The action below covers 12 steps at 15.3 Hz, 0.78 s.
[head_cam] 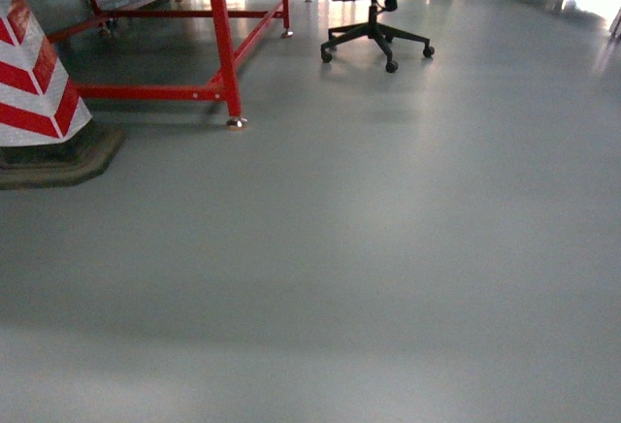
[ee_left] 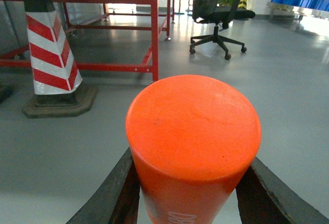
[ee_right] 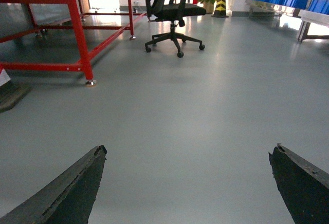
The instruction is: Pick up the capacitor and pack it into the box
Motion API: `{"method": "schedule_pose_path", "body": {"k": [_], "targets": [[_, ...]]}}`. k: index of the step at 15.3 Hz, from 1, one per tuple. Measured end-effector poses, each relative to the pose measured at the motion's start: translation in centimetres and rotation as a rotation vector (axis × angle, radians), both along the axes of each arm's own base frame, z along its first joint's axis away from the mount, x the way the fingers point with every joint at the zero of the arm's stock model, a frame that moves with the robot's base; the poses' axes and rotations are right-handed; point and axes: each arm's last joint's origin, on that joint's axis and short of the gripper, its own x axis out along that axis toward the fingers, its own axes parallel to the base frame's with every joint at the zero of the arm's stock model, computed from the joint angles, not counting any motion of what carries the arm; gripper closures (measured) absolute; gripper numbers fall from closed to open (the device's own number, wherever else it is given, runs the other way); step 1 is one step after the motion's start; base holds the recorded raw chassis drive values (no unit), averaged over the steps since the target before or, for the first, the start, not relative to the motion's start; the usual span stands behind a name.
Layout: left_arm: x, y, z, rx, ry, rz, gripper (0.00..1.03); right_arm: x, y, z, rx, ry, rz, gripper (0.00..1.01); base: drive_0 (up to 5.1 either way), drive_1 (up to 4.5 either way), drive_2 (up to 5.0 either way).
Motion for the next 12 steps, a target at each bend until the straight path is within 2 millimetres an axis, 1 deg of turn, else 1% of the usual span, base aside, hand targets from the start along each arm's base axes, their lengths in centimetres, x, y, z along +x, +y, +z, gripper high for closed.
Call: {"method": "schedule_pose_path", "body": {"k": [12], "targets": [[0.0,0.0,-0.03,0.0,0.004,0.0,0.62,0.0,0.0,-0.04,0.0,0.004,0.0,0.03,-5.0,2.43,2.4]]}}
